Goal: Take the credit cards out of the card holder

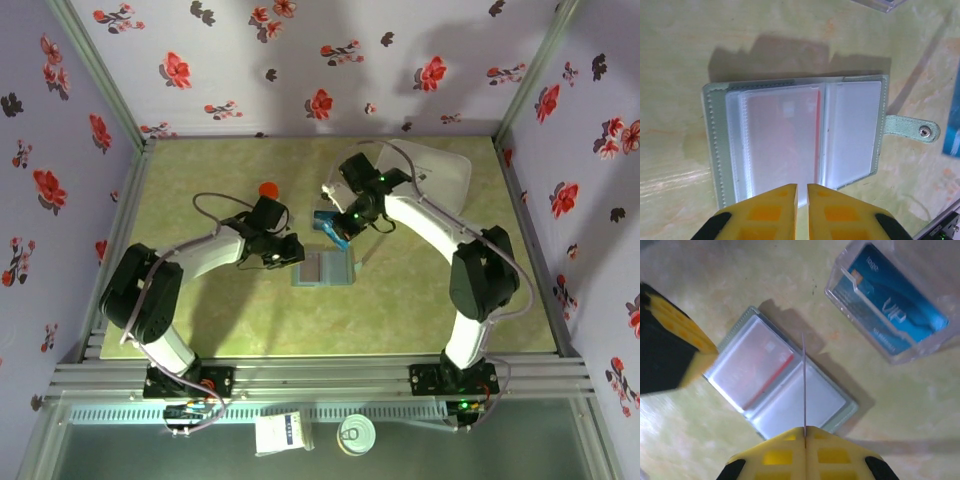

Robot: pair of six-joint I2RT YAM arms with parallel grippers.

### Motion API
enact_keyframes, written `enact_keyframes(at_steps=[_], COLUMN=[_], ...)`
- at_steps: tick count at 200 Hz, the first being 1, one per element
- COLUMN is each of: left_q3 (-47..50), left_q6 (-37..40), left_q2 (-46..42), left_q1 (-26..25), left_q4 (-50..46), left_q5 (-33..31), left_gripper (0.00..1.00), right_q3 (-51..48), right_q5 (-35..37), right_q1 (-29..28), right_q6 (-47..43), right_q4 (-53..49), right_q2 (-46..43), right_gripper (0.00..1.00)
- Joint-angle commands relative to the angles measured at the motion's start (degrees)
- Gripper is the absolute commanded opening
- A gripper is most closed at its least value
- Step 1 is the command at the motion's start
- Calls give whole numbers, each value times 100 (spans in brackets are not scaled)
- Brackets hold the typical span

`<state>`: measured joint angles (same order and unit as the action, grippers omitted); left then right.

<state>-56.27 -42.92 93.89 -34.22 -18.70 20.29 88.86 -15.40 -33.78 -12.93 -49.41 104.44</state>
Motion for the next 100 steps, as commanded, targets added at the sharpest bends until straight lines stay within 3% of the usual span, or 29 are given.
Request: enact_keyframes(at_steps=[1, 32, 100], left_q3=[227, 365, 550], left_q6=[6, 16, 133], left_q2=[-243, -380, -515], left_q1=[105, 159, 299], left_q4=[-77, -101, -192], left_q5=[-123, -157, -145], left_gripper=[13, 13, 13], right_q3=[428, 1142, 3364], right_q5=[388, 552, 665], right_q1=[17, 44, 194], right_q6=[-1908, -2716, -3319], right_q4=[-633, -777, -1931], right_q2=[309, 836, 2342], right_gripper=[0, 0, 0])
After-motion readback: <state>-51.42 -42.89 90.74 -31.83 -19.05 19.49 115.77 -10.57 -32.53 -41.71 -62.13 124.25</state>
